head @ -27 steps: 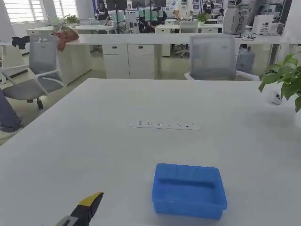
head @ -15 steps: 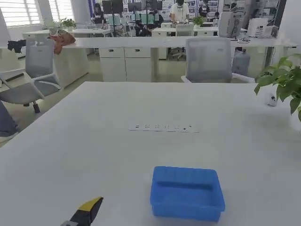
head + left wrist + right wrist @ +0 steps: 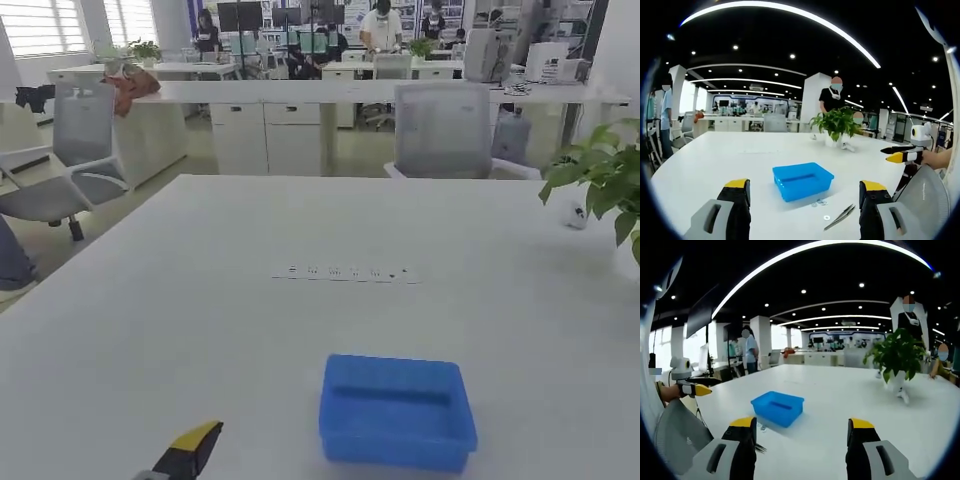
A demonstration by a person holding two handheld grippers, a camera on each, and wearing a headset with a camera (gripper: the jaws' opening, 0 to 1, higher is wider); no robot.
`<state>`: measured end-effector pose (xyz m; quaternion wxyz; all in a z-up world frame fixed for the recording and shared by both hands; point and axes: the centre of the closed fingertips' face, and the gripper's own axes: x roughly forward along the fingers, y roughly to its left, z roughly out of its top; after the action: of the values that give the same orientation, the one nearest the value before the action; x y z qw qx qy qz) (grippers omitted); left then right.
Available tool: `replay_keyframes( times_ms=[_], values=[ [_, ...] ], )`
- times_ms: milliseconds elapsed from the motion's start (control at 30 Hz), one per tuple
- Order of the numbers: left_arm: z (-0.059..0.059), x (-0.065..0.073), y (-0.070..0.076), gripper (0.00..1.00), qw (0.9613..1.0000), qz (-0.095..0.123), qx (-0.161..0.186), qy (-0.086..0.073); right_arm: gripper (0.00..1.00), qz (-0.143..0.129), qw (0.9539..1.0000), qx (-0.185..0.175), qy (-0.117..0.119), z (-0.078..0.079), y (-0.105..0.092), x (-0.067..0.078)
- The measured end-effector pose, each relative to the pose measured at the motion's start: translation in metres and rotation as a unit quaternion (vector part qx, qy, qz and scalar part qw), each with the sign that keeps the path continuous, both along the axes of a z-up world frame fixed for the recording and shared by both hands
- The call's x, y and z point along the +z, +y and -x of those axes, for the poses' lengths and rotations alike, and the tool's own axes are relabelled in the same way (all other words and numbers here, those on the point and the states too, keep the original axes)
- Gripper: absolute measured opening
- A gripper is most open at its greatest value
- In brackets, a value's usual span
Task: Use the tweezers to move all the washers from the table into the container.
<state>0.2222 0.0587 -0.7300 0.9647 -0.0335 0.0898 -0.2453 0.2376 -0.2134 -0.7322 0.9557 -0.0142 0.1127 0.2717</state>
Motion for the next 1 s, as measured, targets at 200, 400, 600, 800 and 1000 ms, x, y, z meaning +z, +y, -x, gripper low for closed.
replay_keyframes(
  times_ms=[200,400,600,800,1000],
  values=[
    [0.0,0.001,0.0,0.92,1.0,0.0,0.0,-0.003,0.72,-0.01,0.9999,-0.004,-0.006,0.0,-0.001,0.004],
    [0.0,0.001,0.001,0.91,1.0,-0.004,0.003,-0.004,0.72,-0.011,0.9999,0.004,-0.001,0.001,0.002,0.002],
    [-0.001,0.0,0.003,0.9,1.0,0.005,0.006,0.0,0.71,-0.011,0.9999,0.005,-0.001,0.001,0.002,0.003],
    [-0.001,-0.002,0.002,0.9,0.9999,0.013,0.002,0.009,0.7,-0.055,0.9985,0.001,-0.001,-0.001,-0.004,0.01],
    [0.007,-0.017,-0.017,0.9,0.9971,-0.01,-0.058,0.049,0.7,-0.064,0.9979,0.0,0.013,-0.003,-0.004,0.014]
  ],
)
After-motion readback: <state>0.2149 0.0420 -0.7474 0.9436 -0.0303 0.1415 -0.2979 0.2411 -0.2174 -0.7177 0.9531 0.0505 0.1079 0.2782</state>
